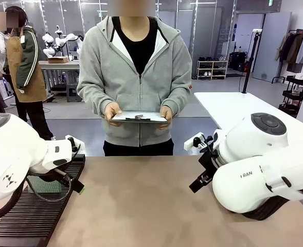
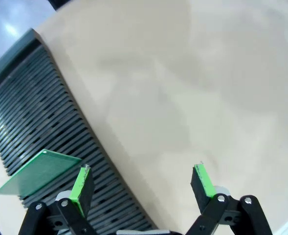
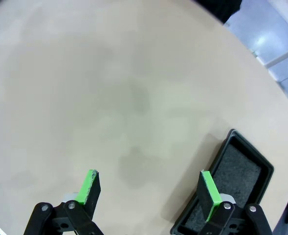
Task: Inspect the PCB.
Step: Pick up the Blank PCB and present it to the human.
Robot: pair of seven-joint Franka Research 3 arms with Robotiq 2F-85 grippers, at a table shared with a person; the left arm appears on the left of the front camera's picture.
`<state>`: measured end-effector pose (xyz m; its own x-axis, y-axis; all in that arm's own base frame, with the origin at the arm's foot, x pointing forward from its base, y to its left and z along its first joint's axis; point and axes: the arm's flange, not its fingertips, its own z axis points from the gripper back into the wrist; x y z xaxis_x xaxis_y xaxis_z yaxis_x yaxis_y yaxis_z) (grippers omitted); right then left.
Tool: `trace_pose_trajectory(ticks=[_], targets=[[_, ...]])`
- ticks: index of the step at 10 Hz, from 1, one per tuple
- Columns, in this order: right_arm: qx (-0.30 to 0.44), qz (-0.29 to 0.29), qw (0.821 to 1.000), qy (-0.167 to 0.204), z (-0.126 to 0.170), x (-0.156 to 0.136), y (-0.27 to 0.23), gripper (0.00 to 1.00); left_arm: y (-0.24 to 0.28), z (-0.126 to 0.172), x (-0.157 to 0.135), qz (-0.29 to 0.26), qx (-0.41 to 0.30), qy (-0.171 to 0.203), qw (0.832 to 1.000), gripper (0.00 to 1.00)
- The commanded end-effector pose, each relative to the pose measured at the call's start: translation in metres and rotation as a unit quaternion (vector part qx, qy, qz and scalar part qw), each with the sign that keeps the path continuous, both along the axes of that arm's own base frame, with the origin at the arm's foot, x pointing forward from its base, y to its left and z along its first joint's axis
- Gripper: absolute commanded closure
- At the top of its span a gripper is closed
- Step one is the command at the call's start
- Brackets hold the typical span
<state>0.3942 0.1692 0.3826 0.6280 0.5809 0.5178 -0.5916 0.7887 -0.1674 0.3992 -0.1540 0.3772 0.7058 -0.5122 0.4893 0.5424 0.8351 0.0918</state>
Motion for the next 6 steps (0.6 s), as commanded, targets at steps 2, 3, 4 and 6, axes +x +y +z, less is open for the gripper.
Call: trace_pose_trajectory(ticks=[2, 3, 4, 6], targets=[[0.042, 0.008, 0.999, 0.018, 0.091, -0.013, -0.001, 0.00, 0.019, 0.083, -0.024, -0.036, -0.107, 0.089, 0.990, 0.00], [0.073, 0.007, 0.996, 0.043, 0.115, -0.016, -0.012, 0.00, 0.028, 0.106, -0.032, -0.044, -0.129, 0.101, 0.986, 0.00], [0.104, 0.000, 0.992, 0.068, 0.135, -0.023, -0.027, 0.00, 0.043, 0.125, -0.042, -0.051, -0.161, 0.137, 0.976, 0.00], [0.235, 0.007, 0.958, 0.163, 0.169, -0.036, -0.074, 0.00, 0.096, 0.153, -0.056, -0.088, -0.259, 0.198, 0.941, 0.00]])
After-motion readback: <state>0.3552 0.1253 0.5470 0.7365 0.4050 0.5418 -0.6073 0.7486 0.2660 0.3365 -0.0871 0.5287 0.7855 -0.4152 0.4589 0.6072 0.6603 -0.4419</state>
